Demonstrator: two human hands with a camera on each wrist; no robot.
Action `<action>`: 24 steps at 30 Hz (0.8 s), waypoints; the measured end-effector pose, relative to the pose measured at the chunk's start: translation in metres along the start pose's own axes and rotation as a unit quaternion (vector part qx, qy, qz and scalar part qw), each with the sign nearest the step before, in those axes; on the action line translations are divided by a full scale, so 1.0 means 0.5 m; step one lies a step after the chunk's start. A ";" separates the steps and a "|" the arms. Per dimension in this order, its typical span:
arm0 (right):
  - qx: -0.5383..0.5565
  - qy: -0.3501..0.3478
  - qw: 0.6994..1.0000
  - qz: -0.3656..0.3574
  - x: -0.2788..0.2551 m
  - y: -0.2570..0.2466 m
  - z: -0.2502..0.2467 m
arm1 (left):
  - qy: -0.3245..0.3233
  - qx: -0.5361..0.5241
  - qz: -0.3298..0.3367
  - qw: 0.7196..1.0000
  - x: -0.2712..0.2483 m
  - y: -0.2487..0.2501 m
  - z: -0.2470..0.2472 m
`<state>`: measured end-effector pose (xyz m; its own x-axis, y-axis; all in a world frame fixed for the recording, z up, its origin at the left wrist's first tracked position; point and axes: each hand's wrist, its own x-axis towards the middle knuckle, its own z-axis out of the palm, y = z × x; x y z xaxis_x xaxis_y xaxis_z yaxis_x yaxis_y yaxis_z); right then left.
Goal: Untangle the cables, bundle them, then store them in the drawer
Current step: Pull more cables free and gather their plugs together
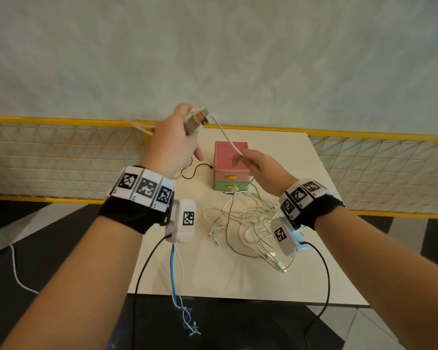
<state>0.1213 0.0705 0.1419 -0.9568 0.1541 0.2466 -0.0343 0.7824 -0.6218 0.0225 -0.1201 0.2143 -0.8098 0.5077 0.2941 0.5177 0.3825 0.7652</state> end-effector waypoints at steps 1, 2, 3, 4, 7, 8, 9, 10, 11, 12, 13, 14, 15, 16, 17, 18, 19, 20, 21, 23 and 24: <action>0.009 0.009 1.000 -0.005 0.003 -0.008 -0.005 | -0.016 -0.010 0.004 1.000 -0.005 -0.006 0.016; 0.018 0.014 1.000 -0.016 0.003 -0.018 -0.011 | -0.021 -0.018 0.012 1.000 -0.011 -0.010 0.030; 0.019 0.014 0.999 -0.032 0.004 -0.027 -0.018 | -0.013 -0.017 0.027 0.999 -0.017 -0.014 0.043; 0.013 0.012 0.999 -0.049 0.004 -0.036 -0.023 | -0.008 -0.005 0.046 0.999 -0.023 -0.016 0.055; -0.006 0.005 0.997 -0.081 0.005 -0.053 -0.033 | -0.063 0.035 0.058 0.996 -0.029 -0.007 0.082; -0.003 0.006 0.996 -0.089 0.004 -0.053 -0.035 | -0.087 0.042 0.046 0.994 -0.026 -0.007 0.089; 0.001 0.005 0.996 -0.090 0.001 -0.050 -0.036 | -0.097 0.041 0.034 0.994 -0.022 -0.008 0.092; 0.003 0.003 0.997 -0.080 -0.003 -0.045 -0.037 | -0.100 0.039 0.027 0.994 -0.018 -0.013 0.094; 0.005 -0.004 0.998 -0.060 -0.010 -0.035 -0.038 | -0.096 0.033 0.018 0.995 -0.016 -0.017 0.091; 0.010 -0.014 0.999 -0.036 -0.019 -0.023 -0.040 | -0.083 0.021 0.015 0.996 -0.014 -0.019 0.084; 0.020 -0.027 0.999 -0.012 -0.030 -0.009 -0.041 | -0.066 0.005 0.016 0.998 -0.015 -0.017 0.073; 0.031 -0.042 0.999 0.007 -0.041 0.005 -0.042 | -0.046 -0.009 0.018 0.999 -0.015 -0.018 0.063; 0.041 -0.057 0.997 0.023 -0.051 0.013 -0.043 | -0.026 -0.016 0.024 0.999 -0.016 -0.017 0.055; 0.046 -0.073 0.996 0.037 -0.058 0.018 -0.041 | -0.012 -0.013 0.031 0.999 -0.019 -0.014 0.050; 0.047 -0.086 0.994 0.047 -0.063 0.021 -0.037 | -0.005 -0.010 0.040 0.999 -0.023 -0.010 0.049; 0.042 -0.093 0.993 0.054 -0.063 0.022 -0.032 | 0.001 -0.007 0.049 0.999 -0.026 -0.007 0.052; 0.037 -0.094 0.993 0.059 -0.060 0.021 -0.026 | 0.008 -0.005 0.060 0.998 -0.029 -0.004 0.058; 0.028 -0.090 0.994 0.060 -0.055 0.021 -0.018 | 0.010 -0.001 0.072 0.997 -0.030 0.000 0.064; 0.016 -0.086 0.994 0.061 -0.049 0.019 -0.012 | 0.009 0.006 0.086 0.996 -0.031 0.002 0.070; -0.024 -0.080 0.994 0.076 -0.035 0.013 -0.004 | 0.001 0.034 0.114 0.993 -0.034 0.007 0.084; -0.056 -0.075 0.992 0.080 -0.029 0.009 -0.001 | -0.003 0.046 0.124 0.991 -0.036 0.010 0.089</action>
<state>0.1350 0.0720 0.1358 -0.9800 0.1965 0.0322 0.1458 0.8182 -0.5561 0.0521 -0.0931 0.1873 -0.6521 0.6002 0.4632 0.7245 0.3134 0.6139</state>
